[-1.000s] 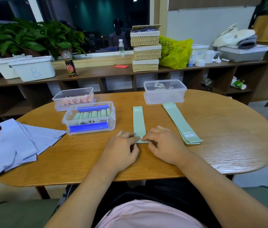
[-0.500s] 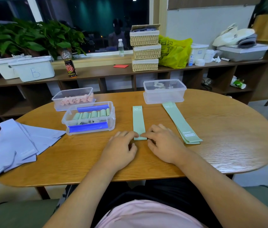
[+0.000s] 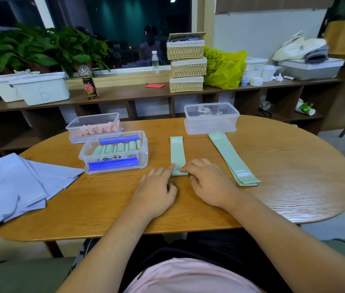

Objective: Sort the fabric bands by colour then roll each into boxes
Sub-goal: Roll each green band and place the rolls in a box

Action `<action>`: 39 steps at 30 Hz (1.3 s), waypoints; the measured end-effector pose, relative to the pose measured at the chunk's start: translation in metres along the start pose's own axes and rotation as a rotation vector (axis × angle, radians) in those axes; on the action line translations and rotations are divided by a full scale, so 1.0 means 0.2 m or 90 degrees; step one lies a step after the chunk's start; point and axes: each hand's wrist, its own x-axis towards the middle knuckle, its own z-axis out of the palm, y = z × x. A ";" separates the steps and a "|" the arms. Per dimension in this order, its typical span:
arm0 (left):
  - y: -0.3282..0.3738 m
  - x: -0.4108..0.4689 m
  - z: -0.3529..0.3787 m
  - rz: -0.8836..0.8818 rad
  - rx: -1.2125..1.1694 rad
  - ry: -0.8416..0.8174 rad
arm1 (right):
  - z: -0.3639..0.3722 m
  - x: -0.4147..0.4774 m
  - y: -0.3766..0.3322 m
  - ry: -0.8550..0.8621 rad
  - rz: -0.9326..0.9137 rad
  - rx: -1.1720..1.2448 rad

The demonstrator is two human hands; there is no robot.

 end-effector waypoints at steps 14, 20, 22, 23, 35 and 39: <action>-0.02 0.00 -0.02 -0.051 -0.125 0.030 | 0.03 0.13 0.00 0.058 0.016 -0.018; -0.02 -0.02 -0.02 -0.042 -0.141 0.018 | -0.01 -0.03 -0.03 0.048 -0.042 0.017; -0.02 -0.02 -0.02 -0.035 -0.141 0.015 | -0.01 -0.07 -0.04 0.041 -0.050 0.021; -0.02 -0.02 -0.03 -0.031 -0.138 0.016 | -0.02 -0.08 -0.04 0.038 -0.053 0.021; -0.03 -0.04 -0.03 0.110 -0.165 0.040 | -0.01 -0.09 -0.04 0.038 -0.021 0.024; -0.02 -0.03 -0.02 0.095 -0.139 0.040 | -0.02 -0.08 -0.05 0.029 -0.010 0.010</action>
